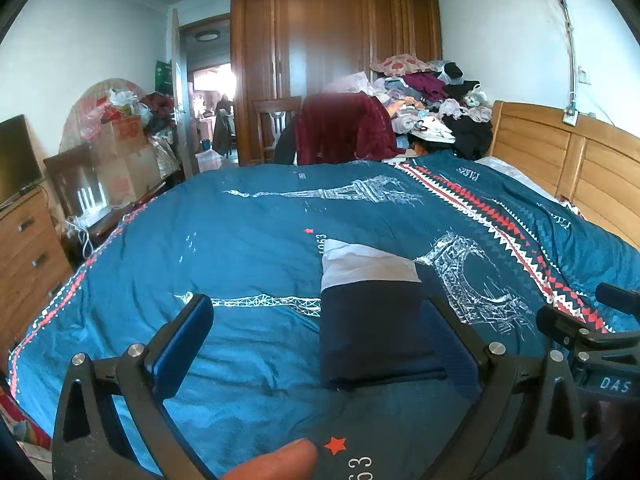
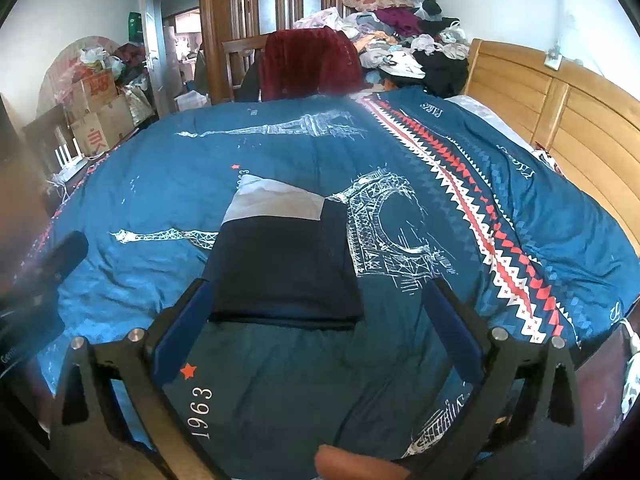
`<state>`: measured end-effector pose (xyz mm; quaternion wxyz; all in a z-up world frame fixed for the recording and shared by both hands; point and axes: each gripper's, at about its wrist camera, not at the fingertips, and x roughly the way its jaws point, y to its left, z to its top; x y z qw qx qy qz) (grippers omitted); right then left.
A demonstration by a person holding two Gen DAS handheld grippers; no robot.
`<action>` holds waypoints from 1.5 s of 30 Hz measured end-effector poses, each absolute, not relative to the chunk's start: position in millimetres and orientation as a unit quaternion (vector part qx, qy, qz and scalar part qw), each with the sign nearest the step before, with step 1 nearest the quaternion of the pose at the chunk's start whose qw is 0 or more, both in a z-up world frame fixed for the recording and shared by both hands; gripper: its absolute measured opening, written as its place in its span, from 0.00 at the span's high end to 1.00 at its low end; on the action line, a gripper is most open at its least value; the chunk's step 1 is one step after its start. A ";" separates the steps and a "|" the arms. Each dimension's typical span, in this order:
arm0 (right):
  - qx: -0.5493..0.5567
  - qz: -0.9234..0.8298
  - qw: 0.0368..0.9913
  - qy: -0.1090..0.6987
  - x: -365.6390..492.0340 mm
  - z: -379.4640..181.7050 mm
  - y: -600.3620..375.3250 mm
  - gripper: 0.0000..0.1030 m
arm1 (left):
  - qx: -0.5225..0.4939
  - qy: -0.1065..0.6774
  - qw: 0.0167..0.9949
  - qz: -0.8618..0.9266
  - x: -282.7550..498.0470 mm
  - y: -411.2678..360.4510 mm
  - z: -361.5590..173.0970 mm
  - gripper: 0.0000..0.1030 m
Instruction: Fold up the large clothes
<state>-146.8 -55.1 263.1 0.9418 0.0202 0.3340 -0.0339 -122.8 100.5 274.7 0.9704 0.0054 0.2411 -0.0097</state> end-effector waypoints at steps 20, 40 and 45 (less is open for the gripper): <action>0.021 -0.045 0.947 0.318 -152.2 270.1 -56.3 0.00 | 0.008 0.231 0.973 -0.008 -130.0 97.7 279.6 0.00; 0.041 -0.026 0.950 0.310 -153.4 269.1 -60.3 0.00 | 0.012 0.226 0.974 -0.009 -130.2 91.8 277.4 0.00; 0.029 -0.025 0.947 0.318 -149.6 270.6 -54.6 0.00 | 0.005 0.219 0.976 -0.014 -134.3 92.3 280.3 0.00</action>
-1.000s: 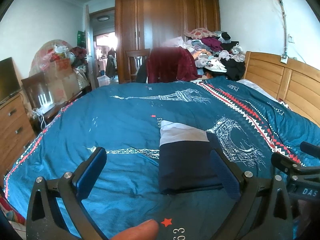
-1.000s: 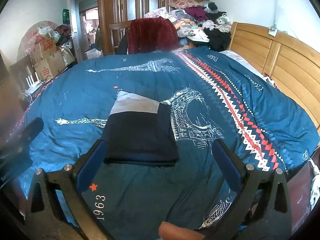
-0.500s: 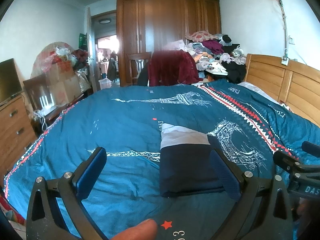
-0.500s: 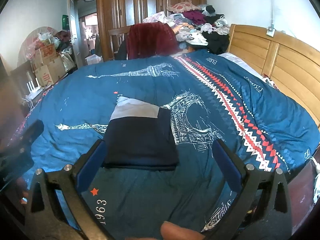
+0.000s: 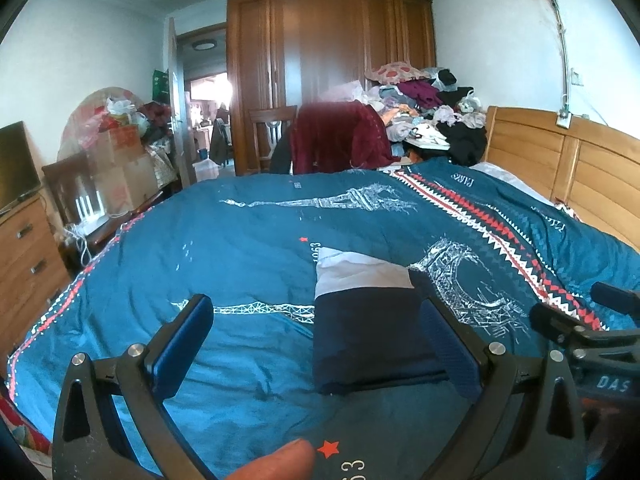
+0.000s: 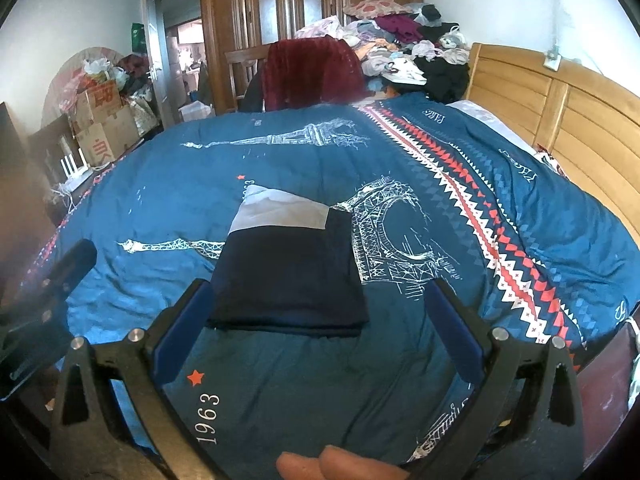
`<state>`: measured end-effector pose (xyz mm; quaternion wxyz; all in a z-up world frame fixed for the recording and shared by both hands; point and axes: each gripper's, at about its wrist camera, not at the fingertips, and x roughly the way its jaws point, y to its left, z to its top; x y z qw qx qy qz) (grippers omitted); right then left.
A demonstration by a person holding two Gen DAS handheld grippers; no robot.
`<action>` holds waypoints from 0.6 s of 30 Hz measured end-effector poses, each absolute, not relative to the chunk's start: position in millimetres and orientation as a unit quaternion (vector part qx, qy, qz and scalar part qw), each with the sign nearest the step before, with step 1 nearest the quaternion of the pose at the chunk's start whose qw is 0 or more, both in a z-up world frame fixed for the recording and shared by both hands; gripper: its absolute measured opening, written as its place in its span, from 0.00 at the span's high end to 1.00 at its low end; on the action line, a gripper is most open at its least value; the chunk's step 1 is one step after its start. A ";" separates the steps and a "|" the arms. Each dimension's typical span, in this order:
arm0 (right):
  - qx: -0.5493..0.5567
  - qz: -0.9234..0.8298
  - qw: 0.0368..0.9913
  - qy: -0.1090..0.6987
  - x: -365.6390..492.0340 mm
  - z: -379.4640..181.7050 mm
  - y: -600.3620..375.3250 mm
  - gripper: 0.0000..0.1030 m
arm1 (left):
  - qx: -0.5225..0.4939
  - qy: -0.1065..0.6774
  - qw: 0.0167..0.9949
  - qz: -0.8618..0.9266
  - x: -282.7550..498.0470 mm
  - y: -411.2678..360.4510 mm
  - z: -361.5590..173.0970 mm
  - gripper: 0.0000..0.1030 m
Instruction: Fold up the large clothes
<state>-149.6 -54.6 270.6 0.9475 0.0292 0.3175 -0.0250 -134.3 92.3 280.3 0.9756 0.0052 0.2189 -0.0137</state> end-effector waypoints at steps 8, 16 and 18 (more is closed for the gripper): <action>0.039 -0.040 0.948 0.313 -152.1 268.6 -54.9 0.00 | -0.008 0.222 0.975 -0.003 -131.9 105.3 280.1 0.00; 0.034 -0.050 0.939 0.337 -147.9 258.7 -63.1 0.00 | 0.007 0.231 0.973 -0.005 -125.6 101.7 270.0 0.00; 0.030 -0.044 0.939 0.339 -146.3 259.0 -62.5 0.00 | 0.012 0.231 0.973 -0.005 -126.2 97.9 268.3 0.00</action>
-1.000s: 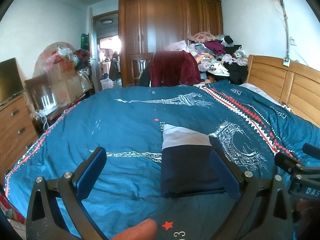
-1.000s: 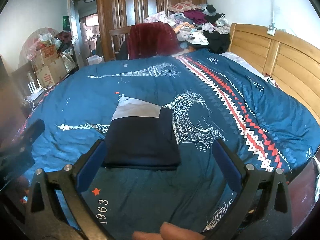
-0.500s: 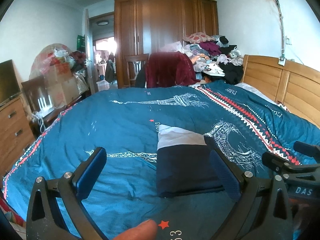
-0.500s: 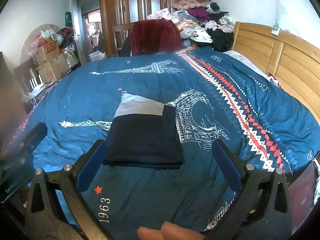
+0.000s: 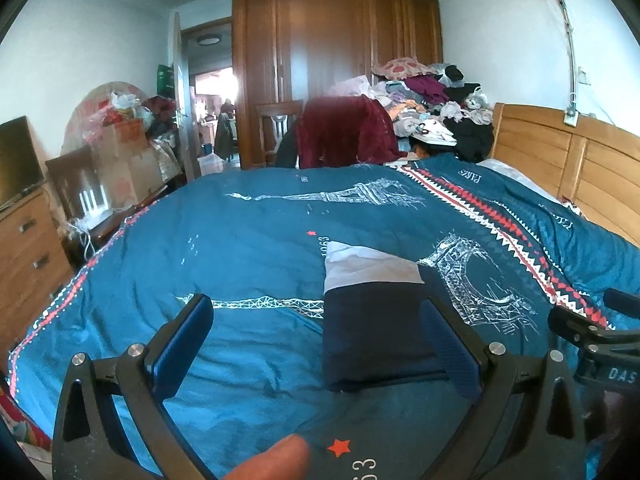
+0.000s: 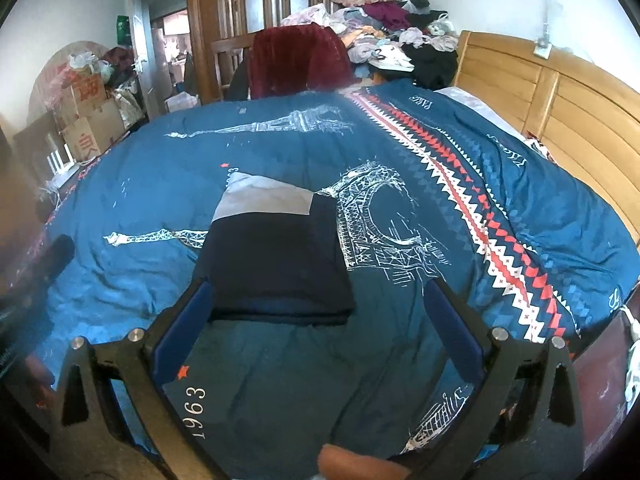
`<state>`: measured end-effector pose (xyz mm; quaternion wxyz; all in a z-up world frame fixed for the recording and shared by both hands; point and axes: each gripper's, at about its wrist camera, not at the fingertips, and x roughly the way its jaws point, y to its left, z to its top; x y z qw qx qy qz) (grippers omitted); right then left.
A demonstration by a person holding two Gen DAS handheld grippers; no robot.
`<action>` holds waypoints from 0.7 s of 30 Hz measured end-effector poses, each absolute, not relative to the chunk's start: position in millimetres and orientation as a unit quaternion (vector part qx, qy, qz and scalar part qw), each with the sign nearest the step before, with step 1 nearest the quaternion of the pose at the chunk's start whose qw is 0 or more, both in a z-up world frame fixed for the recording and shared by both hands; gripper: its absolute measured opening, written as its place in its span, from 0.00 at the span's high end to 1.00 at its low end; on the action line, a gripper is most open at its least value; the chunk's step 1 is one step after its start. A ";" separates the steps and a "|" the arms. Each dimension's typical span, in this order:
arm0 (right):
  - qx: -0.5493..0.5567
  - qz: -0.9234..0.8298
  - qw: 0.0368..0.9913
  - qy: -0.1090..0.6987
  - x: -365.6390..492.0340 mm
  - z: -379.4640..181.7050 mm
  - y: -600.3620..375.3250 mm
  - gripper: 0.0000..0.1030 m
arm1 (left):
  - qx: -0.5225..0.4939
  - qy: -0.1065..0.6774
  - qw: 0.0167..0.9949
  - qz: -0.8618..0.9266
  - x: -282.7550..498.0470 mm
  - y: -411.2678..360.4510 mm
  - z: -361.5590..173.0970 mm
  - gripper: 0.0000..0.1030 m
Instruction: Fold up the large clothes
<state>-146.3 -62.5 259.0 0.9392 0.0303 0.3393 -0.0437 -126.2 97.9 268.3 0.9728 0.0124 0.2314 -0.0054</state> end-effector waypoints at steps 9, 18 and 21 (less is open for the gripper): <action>0.027 -0.028 0.942 0.333 -144.3 262.0 -61.2 0.00 | 0.024 0.242 0.970 -0.012 -121.0 84.4 265.4 0.00; 0.031 -0.029 0.943 0.329 -142.5 262.8 -64.2 0.00 | 0.018 0.244 0.970 -0.012 -115.7 85.2 267.6 0.00; 0.031 -0.028 0.943 0.330 -142.4 262.9 -64.3 0.00 | 0.020 0.241 0.970 -0.012 -116.6 84.3 268.9 0.00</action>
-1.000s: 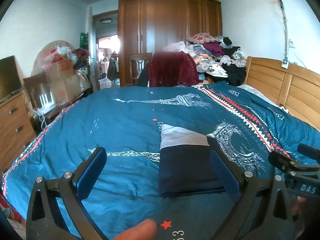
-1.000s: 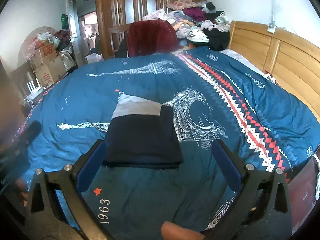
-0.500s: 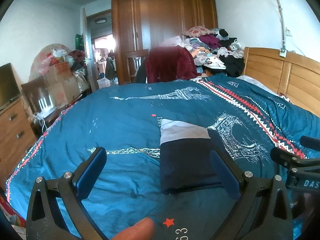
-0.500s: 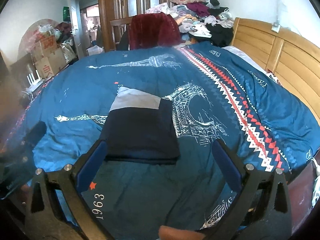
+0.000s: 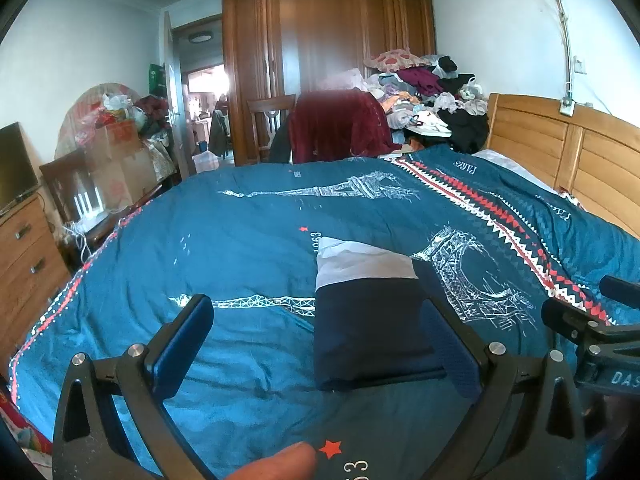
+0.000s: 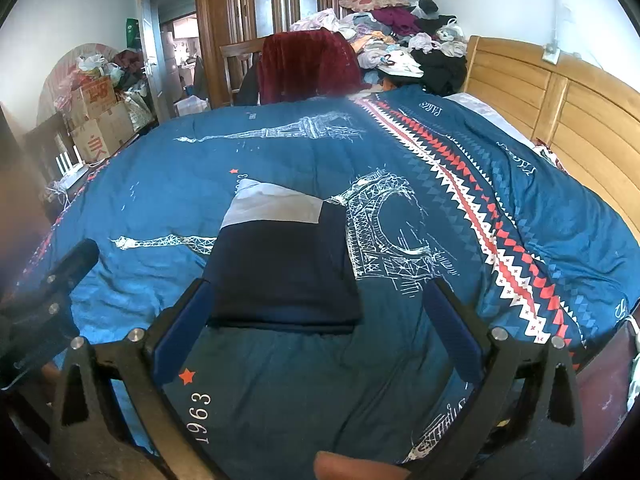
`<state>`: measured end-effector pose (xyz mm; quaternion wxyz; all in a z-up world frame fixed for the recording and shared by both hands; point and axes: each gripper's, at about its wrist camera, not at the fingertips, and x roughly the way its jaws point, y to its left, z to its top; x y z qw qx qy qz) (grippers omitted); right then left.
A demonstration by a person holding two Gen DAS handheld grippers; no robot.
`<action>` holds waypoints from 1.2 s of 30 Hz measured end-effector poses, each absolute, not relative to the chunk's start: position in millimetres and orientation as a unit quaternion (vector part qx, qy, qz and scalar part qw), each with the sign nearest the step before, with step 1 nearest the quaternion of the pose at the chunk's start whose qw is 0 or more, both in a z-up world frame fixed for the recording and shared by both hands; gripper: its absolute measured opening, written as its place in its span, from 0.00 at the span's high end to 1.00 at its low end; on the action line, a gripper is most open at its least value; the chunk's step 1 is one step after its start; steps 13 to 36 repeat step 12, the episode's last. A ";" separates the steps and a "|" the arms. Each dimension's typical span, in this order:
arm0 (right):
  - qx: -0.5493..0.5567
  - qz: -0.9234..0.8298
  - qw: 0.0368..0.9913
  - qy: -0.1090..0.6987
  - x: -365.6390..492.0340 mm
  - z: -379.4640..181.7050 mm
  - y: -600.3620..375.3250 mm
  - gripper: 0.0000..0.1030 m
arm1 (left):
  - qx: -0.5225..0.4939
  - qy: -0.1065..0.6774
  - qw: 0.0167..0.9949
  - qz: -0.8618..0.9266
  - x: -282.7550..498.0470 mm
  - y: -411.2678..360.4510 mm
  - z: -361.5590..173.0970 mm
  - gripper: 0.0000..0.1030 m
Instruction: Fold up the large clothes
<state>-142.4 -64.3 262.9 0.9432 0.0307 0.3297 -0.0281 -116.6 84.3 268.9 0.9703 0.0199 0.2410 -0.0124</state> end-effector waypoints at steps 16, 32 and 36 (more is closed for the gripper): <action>0.027 -0.020 0.943 0.330 -132.7 260.2 -61.8 0.01 | 0.022 0.234 0.972 -0.012 -112.7 84.3 271.1 0.00; 0.027 -0.020 0.943 0.330 -132.7 260.2 -61.8 0.01 | 0.022 0.234 0.972 -0.012 -112.7 84.3 271.1 0.00; 0.027 -0.020 0.943 0.330 -132.7 260.2 -61.8 0.01 | 0.022 0.234 0.972 -0.012 -112.7 84.3 271.1 0.00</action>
